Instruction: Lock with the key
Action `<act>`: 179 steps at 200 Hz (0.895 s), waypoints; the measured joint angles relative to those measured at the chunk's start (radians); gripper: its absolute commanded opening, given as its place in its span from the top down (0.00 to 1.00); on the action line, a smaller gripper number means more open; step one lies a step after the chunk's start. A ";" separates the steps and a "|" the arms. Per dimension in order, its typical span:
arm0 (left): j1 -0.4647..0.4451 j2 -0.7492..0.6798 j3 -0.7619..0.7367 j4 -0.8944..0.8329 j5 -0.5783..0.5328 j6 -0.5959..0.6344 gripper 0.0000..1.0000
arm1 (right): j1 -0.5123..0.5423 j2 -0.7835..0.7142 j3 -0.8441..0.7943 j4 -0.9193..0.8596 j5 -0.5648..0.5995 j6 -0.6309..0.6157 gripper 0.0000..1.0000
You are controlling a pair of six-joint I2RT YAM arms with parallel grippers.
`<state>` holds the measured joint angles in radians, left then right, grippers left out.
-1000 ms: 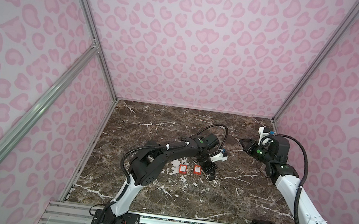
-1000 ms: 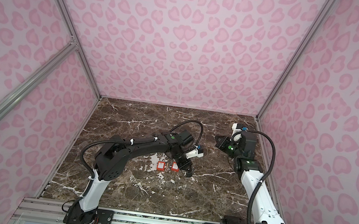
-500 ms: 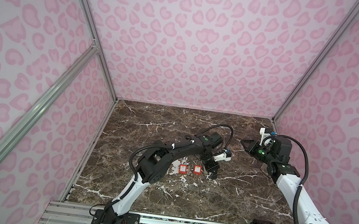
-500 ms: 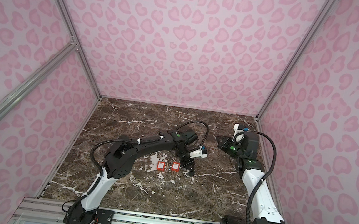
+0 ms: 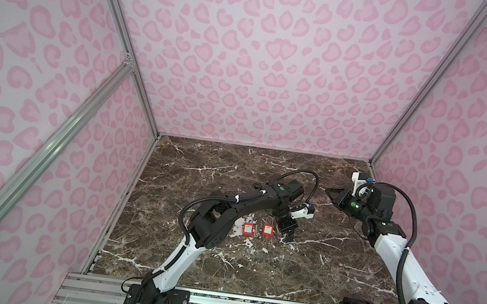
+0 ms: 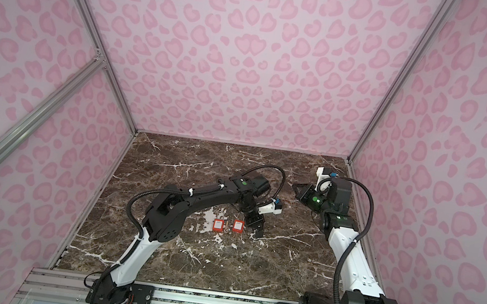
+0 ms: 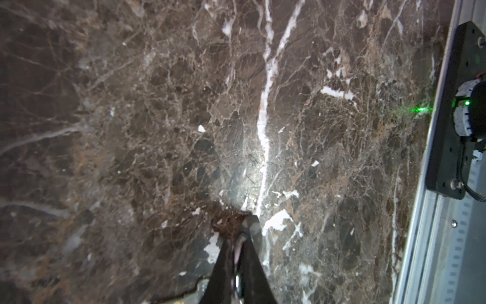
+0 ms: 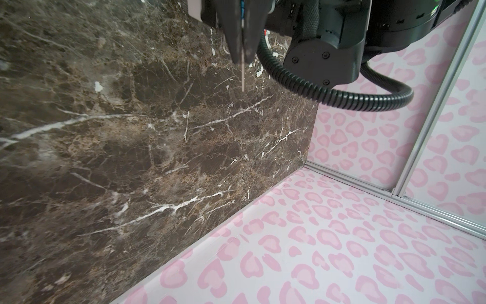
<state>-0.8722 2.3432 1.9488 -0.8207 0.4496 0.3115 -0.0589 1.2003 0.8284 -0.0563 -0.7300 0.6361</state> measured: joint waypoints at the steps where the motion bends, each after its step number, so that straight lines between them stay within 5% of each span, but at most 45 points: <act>1: 0.000 0.000 0.000 0.000 0.000 0.000 0.87 | 0.000 0.000 0.000 0.000 0.000 0.000 1.00; 94: 0.000 0.050 0.052 0.000 -0.076 0.005 0.71 | 0.000 -0.003 0.000 0.002 -0.007 -0.001 1.00; 179: 0.000 0.048 0.069 0.025 -0.135 -0.006 0.70 | -0.004 -0.040 -0.018 -0.029 0.002 -0.004 1.00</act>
<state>-0.8722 2.3909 2.0174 -0.7956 0.3141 0.3058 -0.0628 1.1606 0.8101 -0.0853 -0.7277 0.6323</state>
